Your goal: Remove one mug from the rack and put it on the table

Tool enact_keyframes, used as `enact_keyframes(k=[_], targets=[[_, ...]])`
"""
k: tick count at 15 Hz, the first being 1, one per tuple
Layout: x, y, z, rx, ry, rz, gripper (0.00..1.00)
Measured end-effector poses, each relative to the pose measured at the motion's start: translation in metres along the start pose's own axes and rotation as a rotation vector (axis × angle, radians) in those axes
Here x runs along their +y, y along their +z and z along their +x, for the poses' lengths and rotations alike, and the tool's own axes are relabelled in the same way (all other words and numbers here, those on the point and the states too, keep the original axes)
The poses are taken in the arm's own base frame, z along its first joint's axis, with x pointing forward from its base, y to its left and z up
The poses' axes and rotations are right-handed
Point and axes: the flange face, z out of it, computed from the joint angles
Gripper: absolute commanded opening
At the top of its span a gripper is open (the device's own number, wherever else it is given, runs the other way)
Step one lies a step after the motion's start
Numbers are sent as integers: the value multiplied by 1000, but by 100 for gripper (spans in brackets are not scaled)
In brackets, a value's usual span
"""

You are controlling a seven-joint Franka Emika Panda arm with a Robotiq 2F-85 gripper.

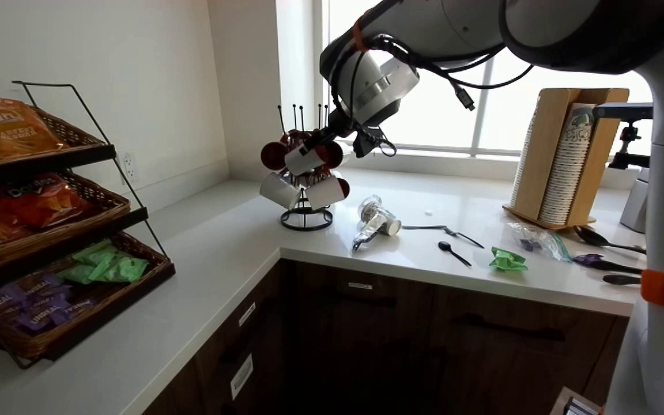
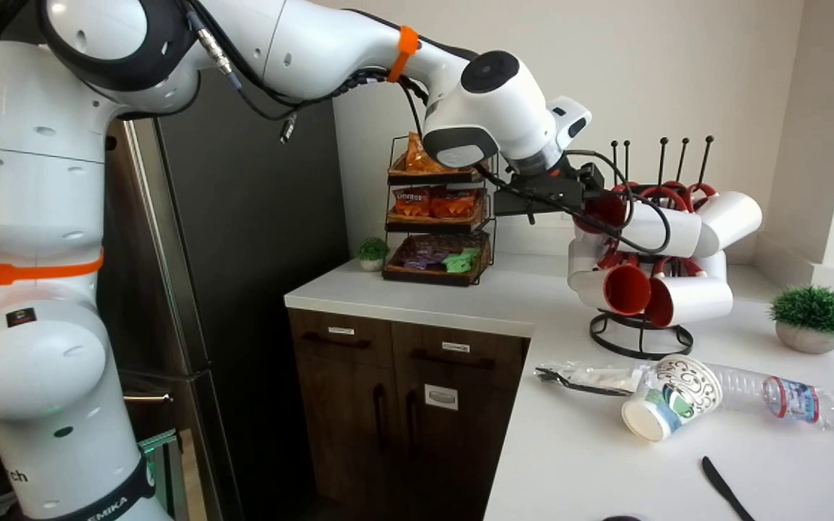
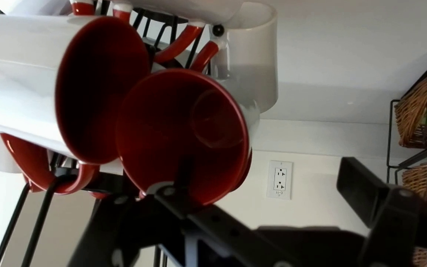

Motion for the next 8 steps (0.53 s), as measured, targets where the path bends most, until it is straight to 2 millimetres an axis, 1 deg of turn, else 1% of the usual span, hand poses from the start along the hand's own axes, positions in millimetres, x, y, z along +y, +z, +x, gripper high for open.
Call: enact_keyframes(k=[1,2,3,4,5,6,7,8], targets=[[2,1,1,5,-2,8,89],[5,2,1,10,-4,19,88],[8,3,1,13,-6,26,83],[11,4,1,17,-7,37,82],[13,5,0,19,-10,47,78],[16,5,-1,21,-13,59,73],[19,6,-1,22,-14,69,74],[20,8,-2,26,-13,76,67]])
